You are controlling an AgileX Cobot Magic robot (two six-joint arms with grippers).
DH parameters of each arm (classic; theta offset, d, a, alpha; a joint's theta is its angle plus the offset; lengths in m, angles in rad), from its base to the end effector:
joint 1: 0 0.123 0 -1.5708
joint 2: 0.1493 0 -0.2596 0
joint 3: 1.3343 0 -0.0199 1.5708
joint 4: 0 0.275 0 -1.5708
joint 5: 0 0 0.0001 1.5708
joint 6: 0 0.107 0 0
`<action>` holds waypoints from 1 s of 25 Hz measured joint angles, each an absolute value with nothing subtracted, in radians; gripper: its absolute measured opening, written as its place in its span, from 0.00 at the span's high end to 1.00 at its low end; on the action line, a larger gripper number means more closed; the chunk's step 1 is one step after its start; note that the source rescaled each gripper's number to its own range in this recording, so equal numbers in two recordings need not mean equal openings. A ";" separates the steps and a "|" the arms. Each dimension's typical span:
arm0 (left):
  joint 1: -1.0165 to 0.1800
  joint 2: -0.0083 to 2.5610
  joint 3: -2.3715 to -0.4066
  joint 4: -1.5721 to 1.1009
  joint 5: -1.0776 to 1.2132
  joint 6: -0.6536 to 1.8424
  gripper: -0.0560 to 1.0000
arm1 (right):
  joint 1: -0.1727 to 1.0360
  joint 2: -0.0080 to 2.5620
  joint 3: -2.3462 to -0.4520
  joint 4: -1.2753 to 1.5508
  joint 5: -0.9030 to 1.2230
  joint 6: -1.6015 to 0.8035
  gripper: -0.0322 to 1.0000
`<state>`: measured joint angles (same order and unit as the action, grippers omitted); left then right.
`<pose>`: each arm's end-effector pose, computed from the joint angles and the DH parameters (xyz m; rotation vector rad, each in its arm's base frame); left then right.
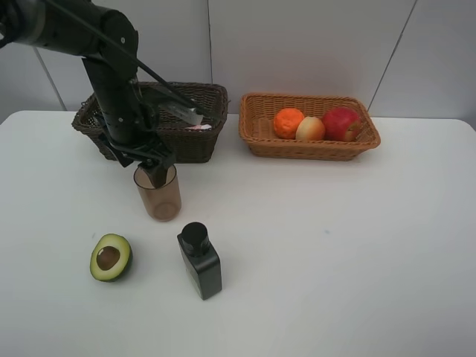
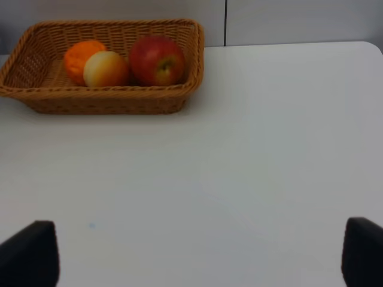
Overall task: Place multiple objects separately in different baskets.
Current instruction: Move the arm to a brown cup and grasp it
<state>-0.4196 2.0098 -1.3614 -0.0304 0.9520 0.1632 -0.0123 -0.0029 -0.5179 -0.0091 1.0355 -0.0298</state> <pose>0.3583 -0.1628 0.1027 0.8619 2.9646 -0.0501 0.0548 -0.0015 0.2898 -0.0171 1.9984 -0.0379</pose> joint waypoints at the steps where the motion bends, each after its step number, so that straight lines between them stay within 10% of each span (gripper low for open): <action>1: -0.419 2.011 -1.361 -0.030 0.948 0.163 0.01 | -0.012 -0.003 -0.518 -0.009 1.035 -0.030 0.00; 17: -0.418 2.044 -1.357 -0.031 0.947 0.163 0.04 | -0.012 -0.003 -0.518 -0.009 1.035 -0.030 0.00; 25: -0.418 2.044 -1.356 -0.031 0.949 0.163 0.69 | -0.012 -0.003 -0.518 -0.009 1.035 -0.030 0.00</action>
